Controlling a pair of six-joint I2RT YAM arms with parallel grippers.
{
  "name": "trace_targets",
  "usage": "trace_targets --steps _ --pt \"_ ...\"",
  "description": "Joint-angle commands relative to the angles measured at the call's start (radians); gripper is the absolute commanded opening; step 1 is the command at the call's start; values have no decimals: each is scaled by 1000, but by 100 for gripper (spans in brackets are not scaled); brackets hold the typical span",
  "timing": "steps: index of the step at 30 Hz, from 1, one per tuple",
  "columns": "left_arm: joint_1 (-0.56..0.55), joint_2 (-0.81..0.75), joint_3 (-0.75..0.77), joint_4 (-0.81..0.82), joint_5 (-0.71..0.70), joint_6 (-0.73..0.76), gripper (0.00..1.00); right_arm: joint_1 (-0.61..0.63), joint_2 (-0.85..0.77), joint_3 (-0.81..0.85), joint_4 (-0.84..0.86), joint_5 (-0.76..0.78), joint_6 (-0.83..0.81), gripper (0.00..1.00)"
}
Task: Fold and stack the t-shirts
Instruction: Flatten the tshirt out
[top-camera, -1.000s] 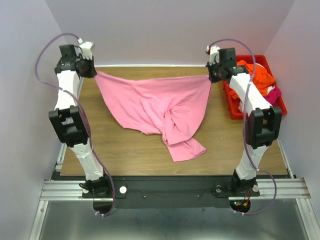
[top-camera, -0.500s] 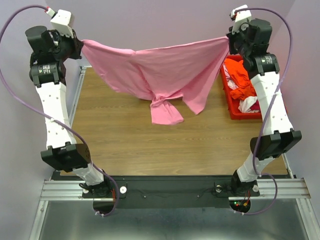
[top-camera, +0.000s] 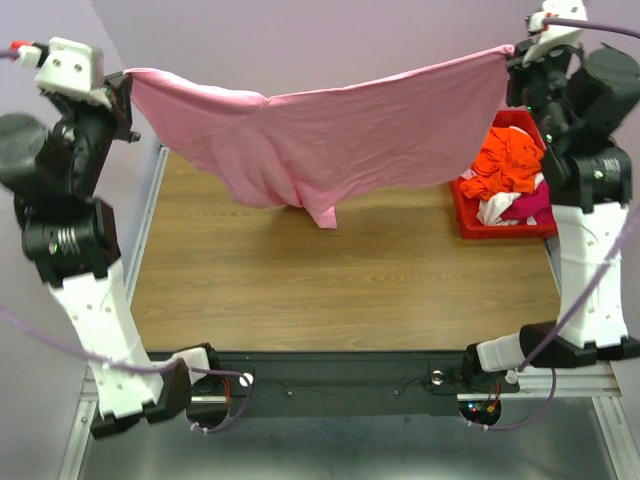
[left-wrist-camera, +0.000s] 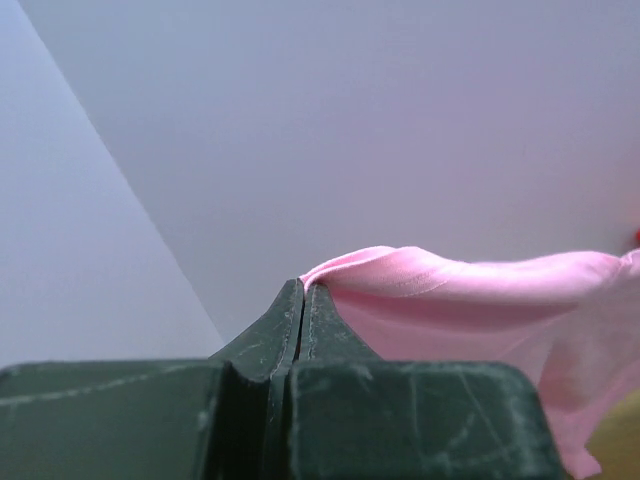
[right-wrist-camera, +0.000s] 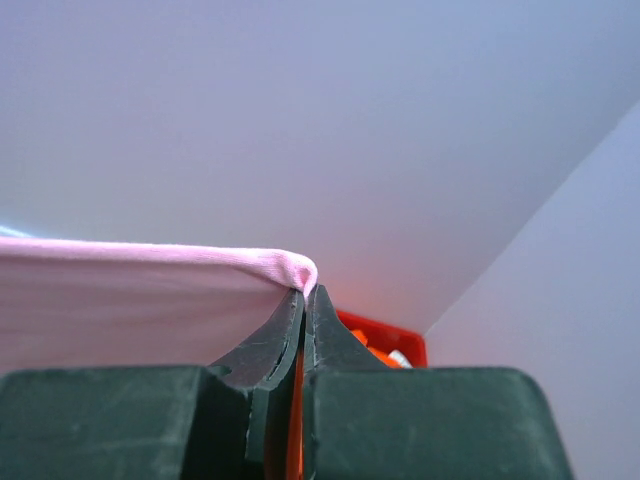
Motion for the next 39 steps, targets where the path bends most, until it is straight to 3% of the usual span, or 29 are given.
trace_targets --steps 1,10,14,22,29,35,39 --pt "10 -74 -25 103 -48 -25 0 -8 -83 -3 53 -23 -22 1" --pt "12 61 -1 150 -74 -42 0 -8 83 86 84 -59 6 1" --pt "12 168 74 204 -116 -59 0 -8 212 202 96 -57 27 1" --pt "12 259 223 213 -150 -88 0 -6 254 288 133 -51 43 1" --pt "12 118 114 207 -143 -70 0 -6 110 204 144 -62 26 1" --pt "12 -183 -74 193 -151 -68 0 -8 -130 20 147 -82 12 1" --pt "12 -330 -105 161 -183 -77 0 -8 -284 -57 145 -82 -2 1"
